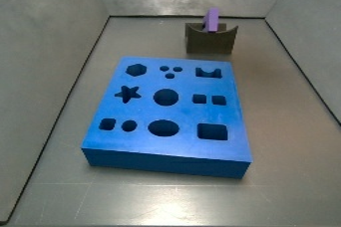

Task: Pick up the double-square object. Move up. Rotate the double-square object. Place the double-square object on the fixture. Regrasp the double-square object. Move to above the board. Insert the double-square object.
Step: Regrasp the double-square object.

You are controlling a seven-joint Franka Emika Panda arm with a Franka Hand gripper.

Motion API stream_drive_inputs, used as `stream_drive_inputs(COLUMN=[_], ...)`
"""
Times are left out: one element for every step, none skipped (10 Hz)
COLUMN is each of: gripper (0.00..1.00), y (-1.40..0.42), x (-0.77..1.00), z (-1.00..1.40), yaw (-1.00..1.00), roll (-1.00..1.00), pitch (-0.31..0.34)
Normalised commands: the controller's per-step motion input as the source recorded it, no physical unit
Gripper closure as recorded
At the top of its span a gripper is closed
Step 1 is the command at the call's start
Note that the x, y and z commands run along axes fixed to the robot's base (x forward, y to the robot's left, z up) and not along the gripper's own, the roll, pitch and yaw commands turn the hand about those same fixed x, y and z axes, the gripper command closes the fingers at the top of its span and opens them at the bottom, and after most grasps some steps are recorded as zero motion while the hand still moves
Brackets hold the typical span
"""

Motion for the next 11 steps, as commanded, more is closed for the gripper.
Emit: stream_drive_inputs(gripper=[0.0,0.0,0.0,0.0,0.0,0.0,0.0,0.0,0.0,0.0,0.0], y=[-0.03,-0.03,-0.03,-0.04,-0.04,-0.05,-0.05,-0.05,-0.04,0.07,0.07], x=[0.04,0.06,0.07,0.09,0.09,0.1,0.1,0.1,0.1,0.04,0.04], z=[-0.01,-0.01,-0.01,-0.01,-0.01,-0.02,-0.02,-0.02,-0.02,-1.0,-1.0], yaw=[0.03,0.04,0.04,0.06,0.07,0.1,0.12,0.14,0.15,0.21,0.22], roll=[1.0,1.0,1.0,1.0,1.0,0.88,0.7,0.45,0.34,0.15,0.14], pitch=[0.023,0.043,0.063,0.096,0.116,0.145,0.145,0.134,0.123,0.114,0.094])
